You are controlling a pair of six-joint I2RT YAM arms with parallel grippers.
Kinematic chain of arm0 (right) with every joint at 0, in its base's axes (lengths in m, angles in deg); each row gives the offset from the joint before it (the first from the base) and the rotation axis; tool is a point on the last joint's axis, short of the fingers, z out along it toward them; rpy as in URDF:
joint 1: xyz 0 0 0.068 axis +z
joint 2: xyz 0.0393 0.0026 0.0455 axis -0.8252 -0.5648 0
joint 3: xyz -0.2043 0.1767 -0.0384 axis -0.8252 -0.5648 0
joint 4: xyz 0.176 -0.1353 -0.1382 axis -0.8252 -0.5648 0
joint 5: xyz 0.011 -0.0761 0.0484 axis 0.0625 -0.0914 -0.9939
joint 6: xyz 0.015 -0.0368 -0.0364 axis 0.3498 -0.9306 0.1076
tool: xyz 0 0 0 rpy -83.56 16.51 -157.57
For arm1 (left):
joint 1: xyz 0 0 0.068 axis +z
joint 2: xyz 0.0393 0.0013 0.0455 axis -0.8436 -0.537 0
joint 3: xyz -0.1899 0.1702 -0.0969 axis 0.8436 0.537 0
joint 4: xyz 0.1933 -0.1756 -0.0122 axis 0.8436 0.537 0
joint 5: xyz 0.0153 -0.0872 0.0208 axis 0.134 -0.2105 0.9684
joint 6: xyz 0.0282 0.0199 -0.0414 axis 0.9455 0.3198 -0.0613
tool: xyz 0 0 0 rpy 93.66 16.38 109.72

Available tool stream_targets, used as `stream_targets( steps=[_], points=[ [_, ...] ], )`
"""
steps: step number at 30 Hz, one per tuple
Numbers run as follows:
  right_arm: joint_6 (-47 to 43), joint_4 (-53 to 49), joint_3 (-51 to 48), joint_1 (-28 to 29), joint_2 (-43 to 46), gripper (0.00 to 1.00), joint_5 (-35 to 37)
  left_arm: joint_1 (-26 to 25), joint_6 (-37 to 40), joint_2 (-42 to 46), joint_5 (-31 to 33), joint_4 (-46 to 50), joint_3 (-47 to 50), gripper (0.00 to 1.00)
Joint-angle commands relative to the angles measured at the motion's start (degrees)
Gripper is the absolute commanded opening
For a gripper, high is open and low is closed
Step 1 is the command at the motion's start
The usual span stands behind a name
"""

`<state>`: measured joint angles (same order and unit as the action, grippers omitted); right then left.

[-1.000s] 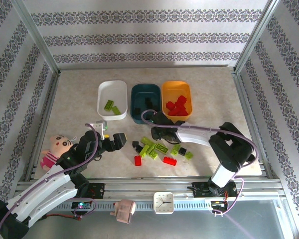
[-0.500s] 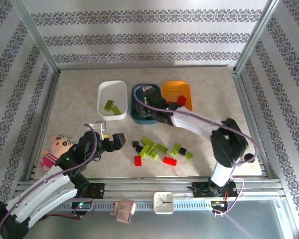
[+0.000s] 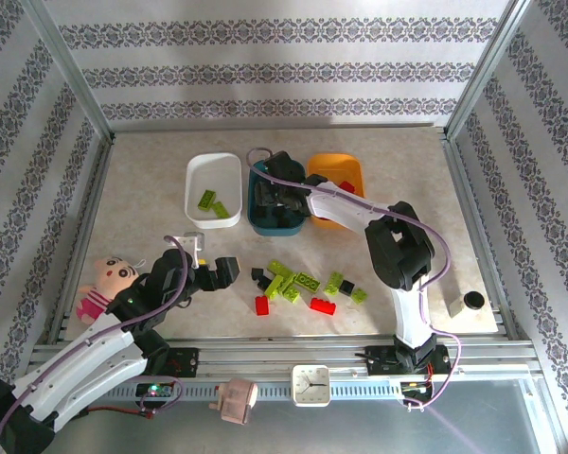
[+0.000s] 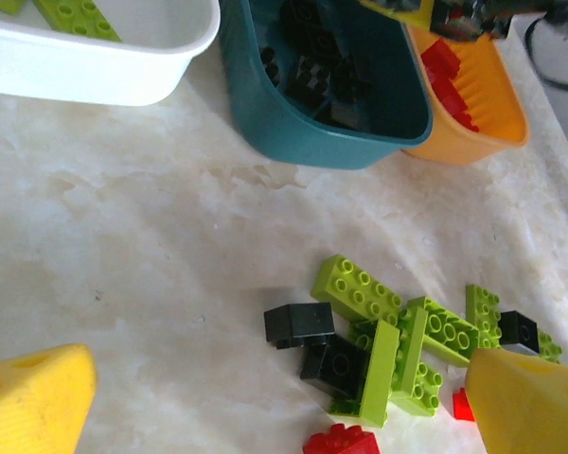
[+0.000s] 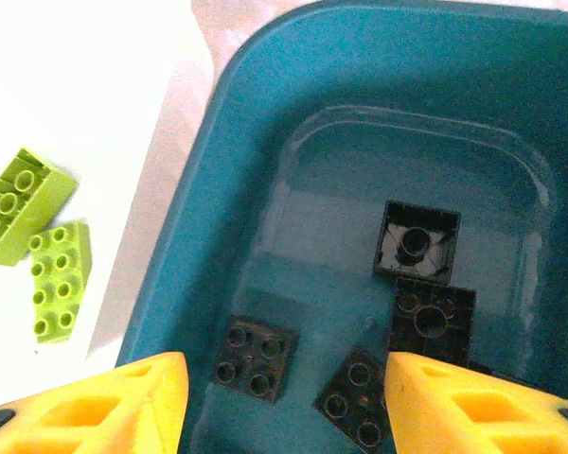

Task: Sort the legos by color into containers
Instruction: Place the lego in the container, then pick up the lego from the middle-left of the table.

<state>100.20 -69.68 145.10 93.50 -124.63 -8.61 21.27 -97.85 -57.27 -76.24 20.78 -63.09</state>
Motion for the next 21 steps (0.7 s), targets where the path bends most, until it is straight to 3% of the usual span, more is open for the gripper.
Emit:
stream_targets(
  steps=[1, 4, 6, 11, 14, 21],
  points=[
    [0.0, -1.5, -0.8, 0.1, 4.0, 0.58, 0.5, 0.5, 2.9, -2.5, -3.8, 0.6, -2.5, 0.97],
    [0.5, 0.3, -5.3, 0.0, 8.0, 0.59, 0.1, -0.4, 2.9, -7.6, -8.4, -0.5, -3.6, 0.90],
    [1.1, 1.1, -8.5, 0.1, 10.4, 0.59, -0.1, -3.7, 2.2, -11.2, -8.7, -2.2, -3.6, 0.89],
    [1.9, 3.6, -17.0, 0.1, 15.9, 0.60, -0.4, -17.8, 1.2, -22.2, -1.1, -4.8, -4.9, 0.88],
    [2.1, 4.7, -21.1, -0.1, 18.7, 0.60, -0.1, -22.9, 0.6, -28.6, 2.7, -5.5, -6.4, 0.84],
    [2.4, 6.5, -26.8, -0.3, 24.8, 0.60, -0.6, -25.7, -0.2, -37.4, 4.5, -10.3, -7.2, 0.74]
  ],
)
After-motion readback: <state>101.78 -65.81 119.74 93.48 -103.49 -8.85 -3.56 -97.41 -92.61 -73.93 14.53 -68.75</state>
